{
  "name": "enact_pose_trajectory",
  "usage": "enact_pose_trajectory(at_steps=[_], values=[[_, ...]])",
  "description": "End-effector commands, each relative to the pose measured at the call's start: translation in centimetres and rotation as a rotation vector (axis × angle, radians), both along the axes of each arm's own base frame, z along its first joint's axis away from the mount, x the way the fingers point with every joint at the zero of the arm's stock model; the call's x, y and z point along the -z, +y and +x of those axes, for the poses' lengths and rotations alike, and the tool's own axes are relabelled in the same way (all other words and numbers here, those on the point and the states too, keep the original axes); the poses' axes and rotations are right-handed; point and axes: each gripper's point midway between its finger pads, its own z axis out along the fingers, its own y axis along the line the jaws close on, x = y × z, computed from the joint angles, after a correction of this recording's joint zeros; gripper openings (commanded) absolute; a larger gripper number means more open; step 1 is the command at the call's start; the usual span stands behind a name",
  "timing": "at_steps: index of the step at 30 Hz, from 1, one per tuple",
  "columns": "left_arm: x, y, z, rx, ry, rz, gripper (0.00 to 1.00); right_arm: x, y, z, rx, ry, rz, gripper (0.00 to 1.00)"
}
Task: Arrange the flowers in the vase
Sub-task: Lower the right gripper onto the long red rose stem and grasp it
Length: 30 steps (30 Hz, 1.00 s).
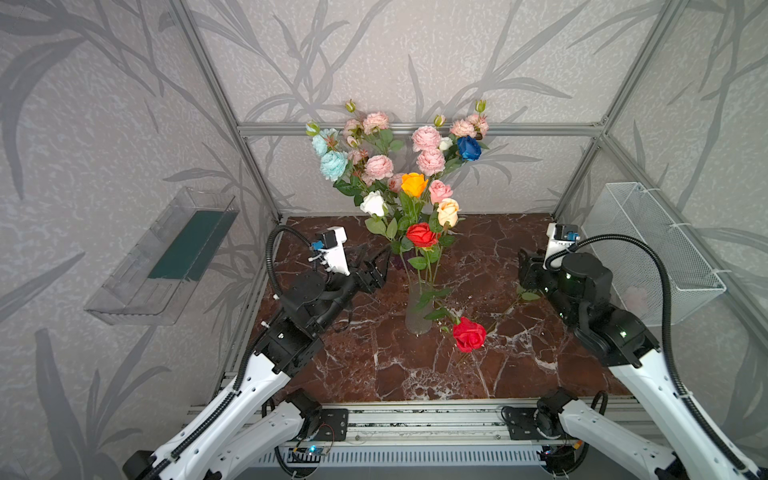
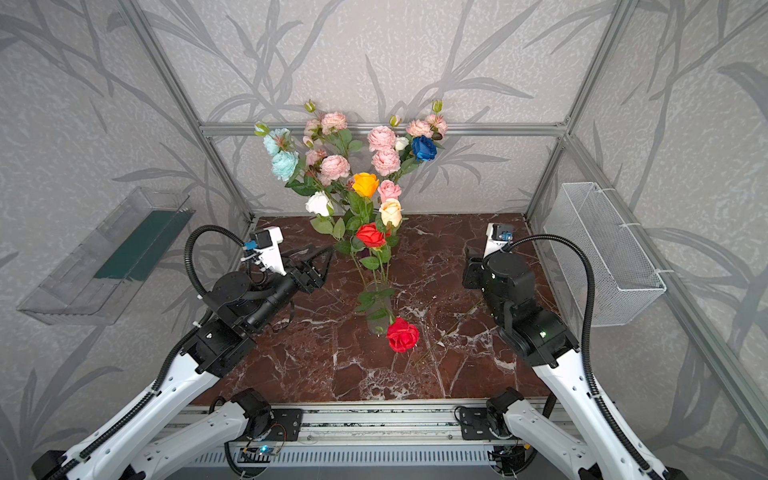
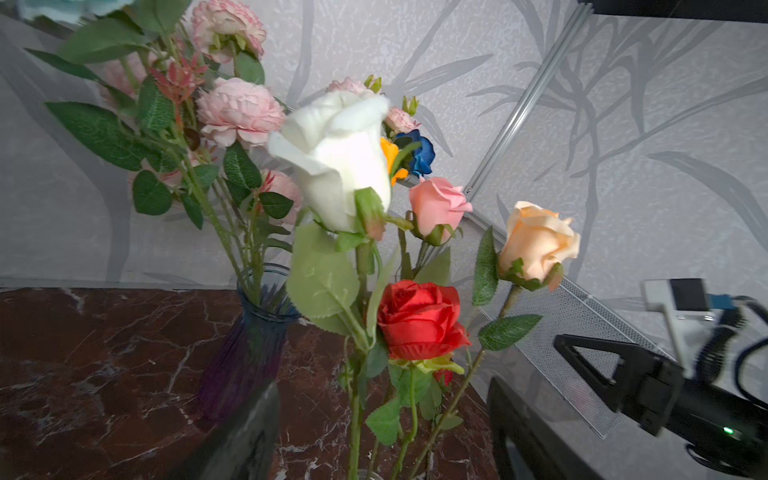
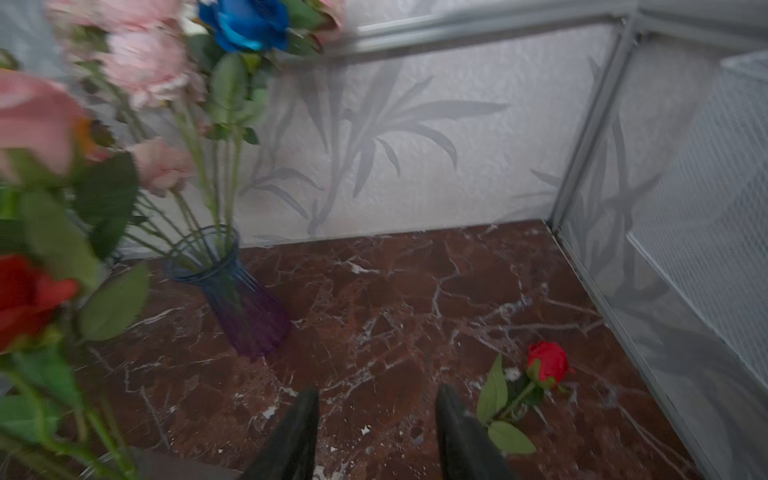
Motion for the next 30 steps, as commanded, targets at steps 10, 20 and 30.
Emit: enact_pose_trajectory(at_steps=[10, 20, 30], values=[[-0.3, -0.2, -0.5, 0.001, -0.034, 0.017, 0.79, 19.6, -5.8, 5.3, 0.283, 0.555, 0.21, 0.45], [0.8, -0.3, 0.3, -0.025, 0.007, 0.019, 0.79, 25.6, -7.4, 6.0, 0.418, 0.679, 0.271, 0.45], [1.1, 0.1, 0.6, -0.051, 0.019, 0.023, 0.79, 29.6, -7.1, 5.9, 0.385, 0.819, 0.299, 0.41]])
